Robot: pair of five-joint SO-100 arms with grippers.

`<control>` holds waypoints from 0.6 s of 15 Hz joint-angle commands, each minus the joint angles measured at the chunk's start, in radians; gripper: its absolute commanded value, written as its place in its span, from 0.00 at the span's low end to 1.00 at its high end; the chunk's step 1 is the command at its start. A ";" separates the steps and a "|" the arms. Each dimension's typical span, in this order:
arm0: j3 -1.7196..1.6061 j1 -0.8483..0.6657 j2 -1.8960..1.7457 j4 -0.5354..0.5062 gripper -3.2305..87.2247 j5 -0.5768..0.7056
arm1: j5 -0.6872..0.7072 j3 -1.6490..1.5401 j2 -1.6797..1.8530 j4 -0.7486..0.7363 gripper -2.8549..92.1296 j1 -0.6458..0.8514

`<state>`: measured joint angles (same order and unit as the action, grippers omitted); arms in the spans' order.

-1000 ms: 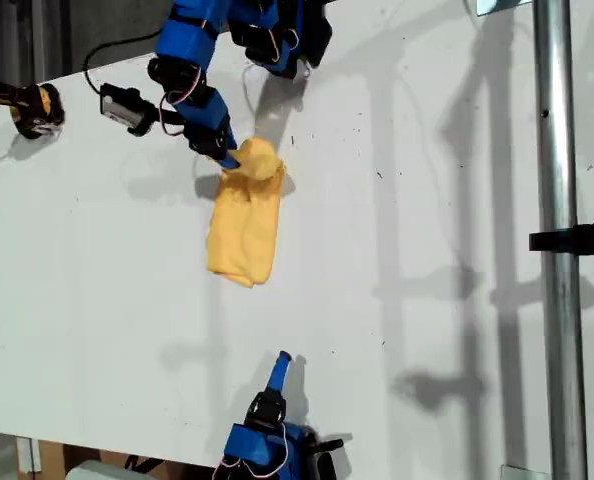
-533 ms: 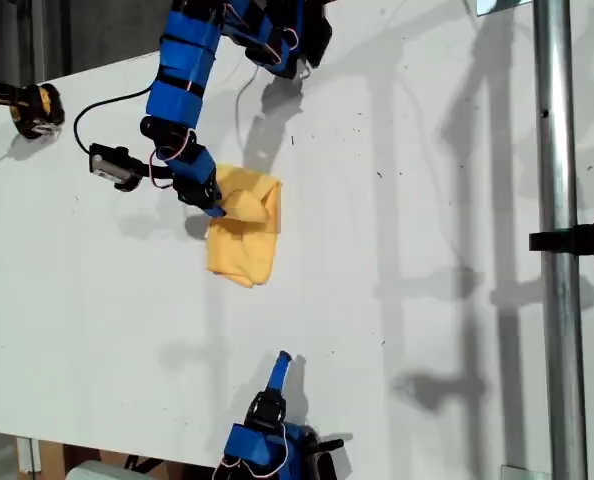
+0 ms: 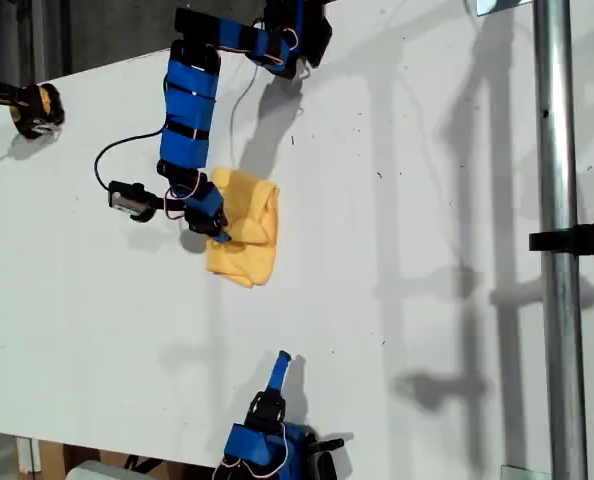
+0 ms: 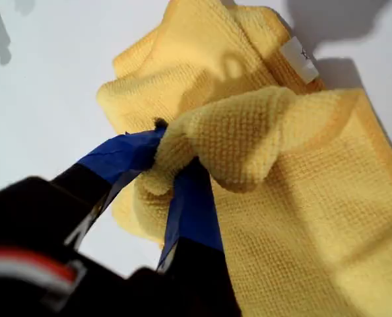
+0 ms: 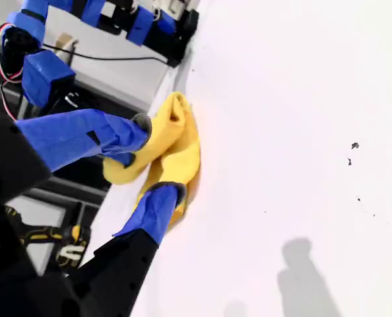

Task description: Grasp corners of a towel and fold twice.

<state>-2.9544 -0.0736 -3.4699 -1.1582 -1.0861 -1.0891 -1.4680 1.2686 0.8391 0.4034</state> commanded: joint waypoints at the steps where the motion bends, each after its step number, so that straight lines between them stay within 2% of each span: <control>1: 0.005 0.002 -0.008 0.028 0.20 -0.014 | 0.014 0.140 -0.049 -0.041 0.03 0.009; 5: -0.011 0.000 -0.008 0.041 0.20 -0.017 | 0.021 0.268 -0.103 -0.044 0.05 0.006; 7: -0.015 0.000 -0.008 0.052 0.20 -0.017 | 0.057 0.373 -0.080 0.025 0.25 -0.014; 8: -0.017 0.000 -0.008 0.055 0.20 -0.017 | 0.091 0.390 -0.043 0.026 0.40 -0.021; 9: -0.018 0.000 -0.008 0.058 0.20 -0.017 | 0.107 0.390 0.003 0.025 0.43 -0.025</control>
<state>-2.9790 -0.0736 -3.4699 -1.1275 -1.0937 -1.0124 -1.1566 1.1551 0.8621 0.3942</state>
